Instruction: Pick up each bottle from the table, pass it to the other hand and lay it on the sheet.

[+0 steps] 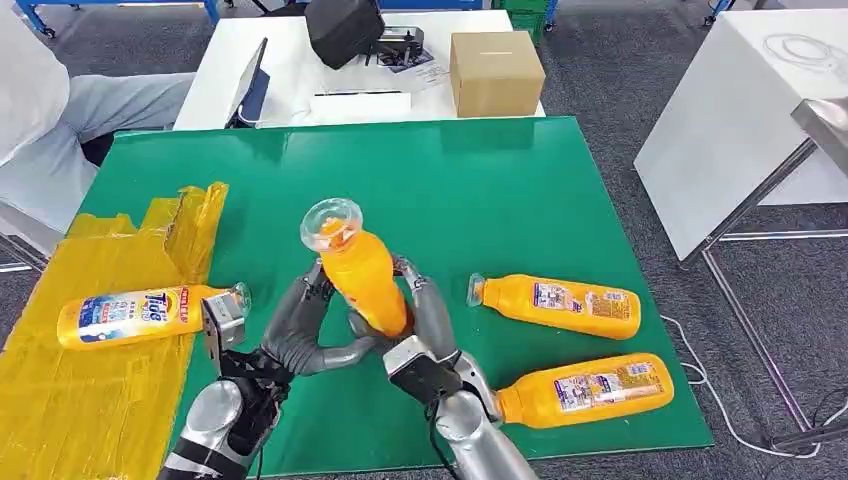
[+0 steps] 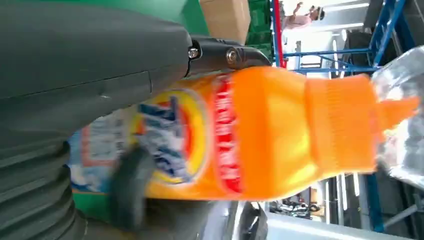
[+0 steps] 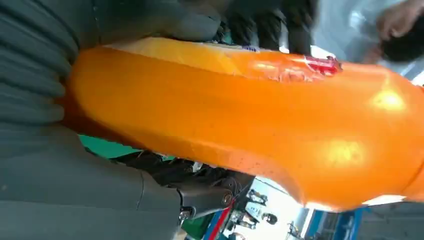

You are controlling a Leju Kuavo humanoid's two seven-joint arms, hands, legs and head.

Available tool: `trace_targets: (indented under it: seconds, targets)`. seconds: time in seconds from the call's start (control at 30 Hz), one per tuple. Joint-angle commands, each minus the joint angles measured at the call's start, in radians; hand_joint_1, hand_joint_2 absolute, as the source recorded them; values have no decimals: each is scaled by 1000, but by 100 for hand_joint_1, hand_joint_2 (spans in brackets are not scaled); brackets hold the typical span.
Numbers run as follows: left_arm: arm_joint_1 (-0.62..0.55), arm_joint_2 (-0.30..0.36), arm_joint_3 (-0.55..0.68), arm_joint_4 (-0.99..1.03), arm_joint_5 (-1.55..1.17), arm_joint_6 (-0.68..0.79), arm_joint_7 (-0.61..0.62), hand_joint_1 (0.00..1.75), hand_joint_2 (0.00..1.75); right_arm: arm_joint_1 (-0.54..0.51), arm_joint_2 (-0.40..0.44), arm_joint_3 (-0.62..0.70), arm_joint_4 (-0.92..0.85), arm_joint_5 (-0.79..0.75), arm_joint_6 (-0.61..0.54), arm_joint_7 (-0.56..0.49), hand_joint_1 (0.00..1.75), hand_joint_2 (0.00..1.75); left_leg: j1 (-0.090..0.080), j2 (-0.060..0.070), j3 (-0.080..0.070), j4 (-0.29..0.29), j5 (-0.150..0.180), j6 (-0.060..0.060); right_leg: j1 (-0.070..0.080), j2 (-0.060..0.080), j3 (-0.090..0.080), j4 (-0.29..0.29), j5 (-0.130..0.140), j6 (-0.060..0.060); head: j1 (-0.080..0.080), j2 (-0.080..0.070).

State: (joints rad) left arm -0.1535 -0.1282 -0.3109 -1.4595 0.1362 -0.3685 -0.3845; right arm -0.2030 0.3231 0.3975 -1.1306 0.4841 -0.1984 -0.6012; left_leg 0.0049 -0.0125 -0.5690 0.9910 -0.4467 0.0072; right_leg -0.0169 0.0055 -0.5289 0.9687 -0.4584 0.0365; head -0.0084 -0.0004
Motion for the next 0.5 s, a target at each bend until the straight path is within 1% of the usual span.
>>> trace_targets:
  seconds: [0.03,0.07,0.27,0.5]
  targets:
    - [-72,31,-17,101,18,-7,9,0,175,-63,26,76,225,20,-27,-2,175,175,2,2,5,-1,-1,-1,3,0,5,-2,0,-3,0,0]
    - [-72,30,-17,101,18,-7,9,0,175,-66,25,75,224,20,-26,-2,175,175,1,2,3,-1,0,-1,1,1,2,-1,0,-2,0,0]
    - [-79,23,0,114,42,1,16,0,175,-66,26,91,241,32,-30,7,175,175,1,1,2,0,0,0,1,0,2,-1,0,-1,0,0]
    - [-102,13,31,168,52,18,17,0,175,-77,26,153,302,46,-100,18,175,175,1,1,2,-1,0,0,1,0,2,-1,0,-1,0,0]
